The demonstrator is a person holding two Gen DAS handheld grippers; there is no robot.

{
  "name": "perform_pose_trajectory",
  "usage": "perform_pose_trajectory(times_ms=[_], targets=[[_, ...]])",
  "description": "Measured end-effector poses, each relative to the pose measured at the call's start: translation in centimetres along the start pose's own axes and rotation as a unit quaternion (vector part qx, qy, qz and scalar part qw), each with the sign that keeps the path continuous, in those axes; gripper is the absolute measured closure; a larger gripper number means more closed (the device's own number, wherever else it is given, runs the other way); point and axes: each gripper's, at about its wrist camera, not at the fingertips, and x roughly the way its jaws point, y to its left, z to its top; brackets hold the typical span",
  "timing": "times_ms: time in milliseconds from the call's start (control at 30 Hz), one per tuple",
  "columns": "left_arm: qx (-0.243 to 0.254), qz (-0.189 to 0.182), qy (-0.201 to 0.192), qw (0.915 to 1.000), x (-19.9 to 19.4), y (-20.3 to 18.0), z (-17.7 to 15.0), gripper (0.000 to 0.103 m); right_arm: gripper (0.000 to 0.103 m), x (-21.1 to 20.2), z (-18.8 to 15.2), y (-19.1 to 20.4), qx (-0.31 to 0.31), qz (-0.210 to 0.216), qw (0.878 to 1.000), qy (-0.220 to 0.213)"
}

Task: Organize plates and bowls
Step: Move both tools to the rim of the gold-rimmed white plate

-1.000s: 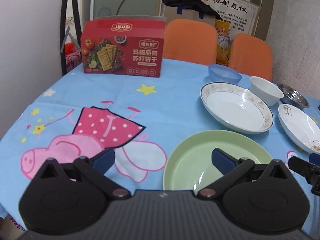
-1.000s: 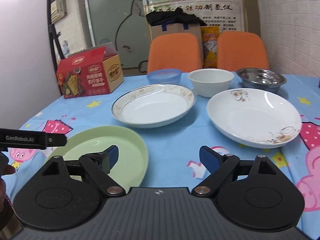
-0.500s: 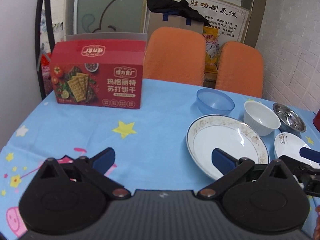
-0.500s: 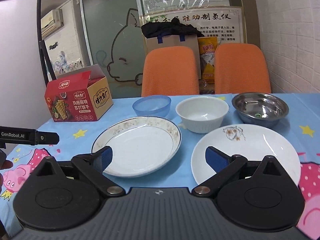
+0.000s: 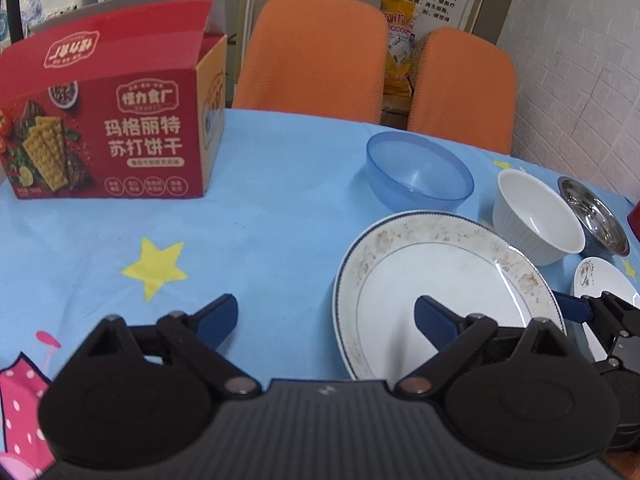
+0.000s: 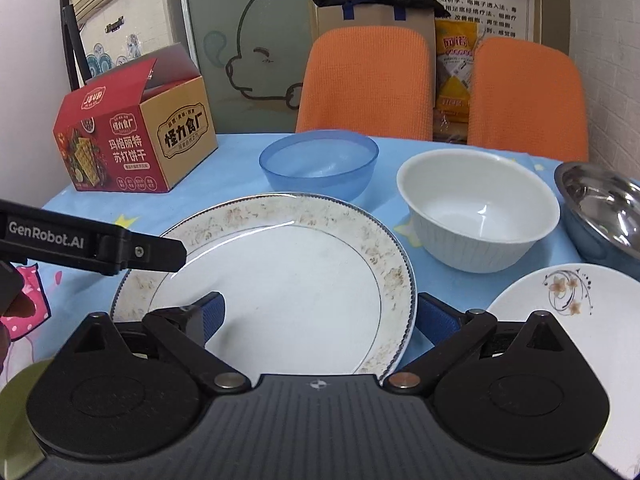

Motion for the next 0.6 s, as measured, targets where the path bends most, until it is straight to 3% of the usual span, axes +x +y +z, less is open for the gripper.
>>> perform_pose_trajectory(times_ms=[100,267,600], targets=[[-0.005,0.0,0.001,1.0,0.3,0.4,-0.1,0.008,0.0,0.2,0.2,0.5,0.003,-0.008,1.0,0.002],[-0.006,0.003,0.006,1.0,0.5,0.2,-0.2,0.008,0.0,0.3,0.6,0.4,0.008,0.024,1.0,0.001],[0.021,0.013,0.007,0.9997,0.9,-0.6,-1.0,0.029,0.0,0.3,-0.8,0.9,-0.031,0.003,1.0,0.003]])
